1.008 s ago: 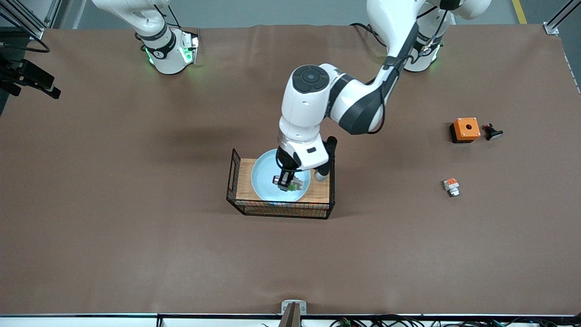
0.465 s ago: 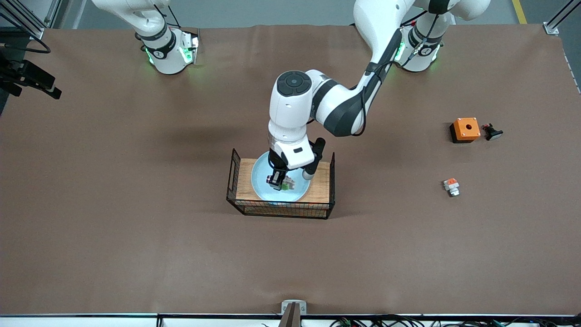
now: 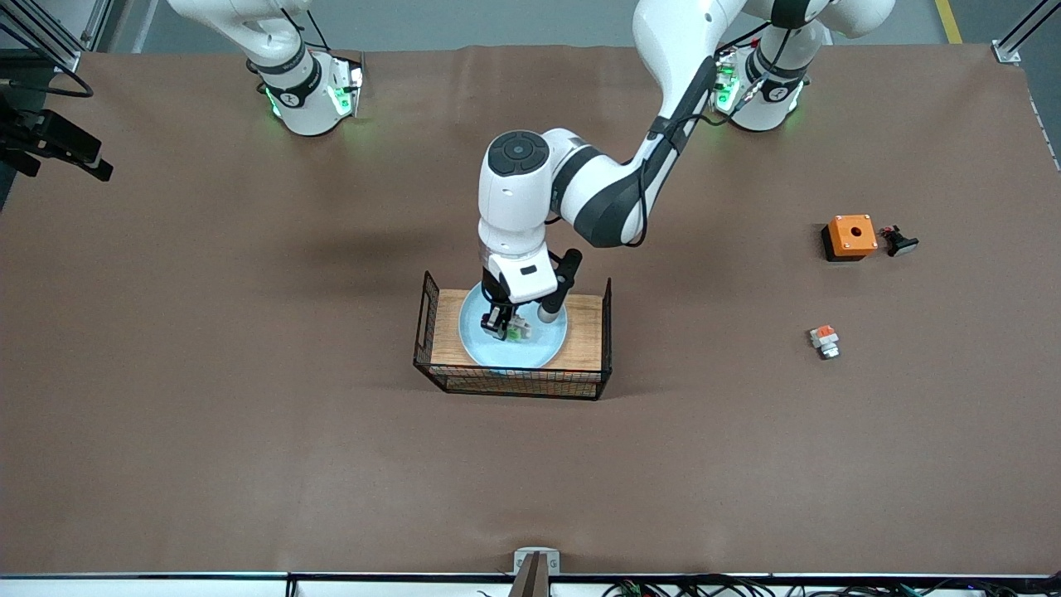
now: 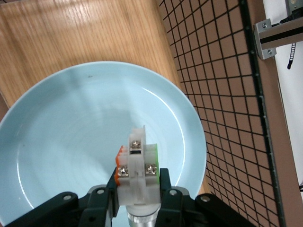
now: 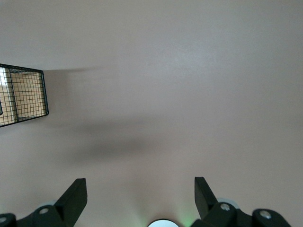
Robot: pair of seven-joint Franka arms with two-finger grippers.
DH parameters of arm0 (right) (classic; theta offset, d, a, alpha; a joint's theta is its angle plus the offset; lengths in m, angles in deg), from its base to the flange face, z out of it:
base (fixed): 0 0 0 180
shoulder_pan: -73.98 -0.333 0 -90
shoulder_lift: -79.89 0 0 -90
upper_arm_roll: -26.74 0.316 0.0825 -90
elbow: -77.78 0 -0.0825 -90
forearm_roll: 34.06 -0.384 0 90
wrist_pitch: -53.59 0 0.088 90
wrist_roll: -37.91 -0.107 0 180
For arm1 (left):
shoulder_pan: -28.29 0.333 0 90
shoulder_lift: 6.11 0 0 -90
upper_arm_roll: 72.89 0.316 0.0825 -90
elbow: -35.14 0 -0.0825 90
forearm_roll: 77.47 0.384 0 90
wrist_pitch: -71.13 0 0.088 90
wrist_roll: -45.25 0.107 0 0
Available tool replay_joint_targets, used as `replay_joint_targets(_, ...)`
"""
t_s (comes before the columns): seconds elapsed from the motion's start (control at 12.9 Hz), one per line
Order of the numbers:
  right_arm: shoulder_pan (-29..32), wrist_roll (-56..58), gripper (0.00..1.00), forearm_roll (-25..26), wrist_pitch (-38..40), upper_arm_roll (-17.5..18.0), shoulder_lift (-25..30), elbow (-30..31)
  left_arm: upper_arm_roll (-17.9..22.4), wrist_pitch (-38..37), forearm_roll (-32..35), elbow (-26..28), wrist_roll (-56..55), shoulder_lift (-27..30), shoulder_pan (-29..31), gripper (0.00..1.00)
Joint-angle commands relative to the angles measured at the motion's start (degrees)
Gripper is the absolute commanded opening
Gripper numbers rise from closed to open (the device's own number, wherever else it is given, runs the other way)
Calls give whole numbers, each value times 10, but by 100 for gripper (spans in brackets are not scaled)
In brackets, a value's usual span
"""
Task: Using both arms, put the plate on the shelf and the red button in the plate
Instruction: 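Lower the switch onto the plate and open the left gripper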
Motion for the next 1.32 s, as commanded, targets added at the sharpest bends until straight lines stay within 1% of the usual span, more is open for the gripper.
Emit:
replay_joint_targets(0.0,1,7,100,-6,-6,-1,9,10,6,7,21,4,-6,1,-7,14)
replay_joint_targets(0.23,1,10,100,-6,-7,-1,9,10,6,7,24,7,-5,-2,-8,16)
replay_joint_targets(0.31,2,11,100,-6,-7,-1,9,10,6,8,24,9,1,-2,-12,18)
replay_joint_targets(0.62,2,14,100,-6,-7,-1,9,10,6,7,25,13,3,-2,-14,19)
replay_joint_targets(0.7,2,15,100,-6,-6,-1,9,10,6,7,27,13,4,-3,-14,22)
replay_joint_targets(0.78,2,15,100,-6,-7,-1,9,10,6,7,27,12,4,-5,-15,28)
replay_joint_targets(0.93,2,18,100,-6,-7,-1,9,10,6,7,27,12,4,-4,-15,38)
replay_joint_targets(1.09,2,18,100,-6,-8,-1,9,10,6,7,27,12,4,-2,-14,45)
replay_joint_targets(1.24,2,18,100,-6,-8,-1,9,10,6,7,27,11,4,0,-14,61)
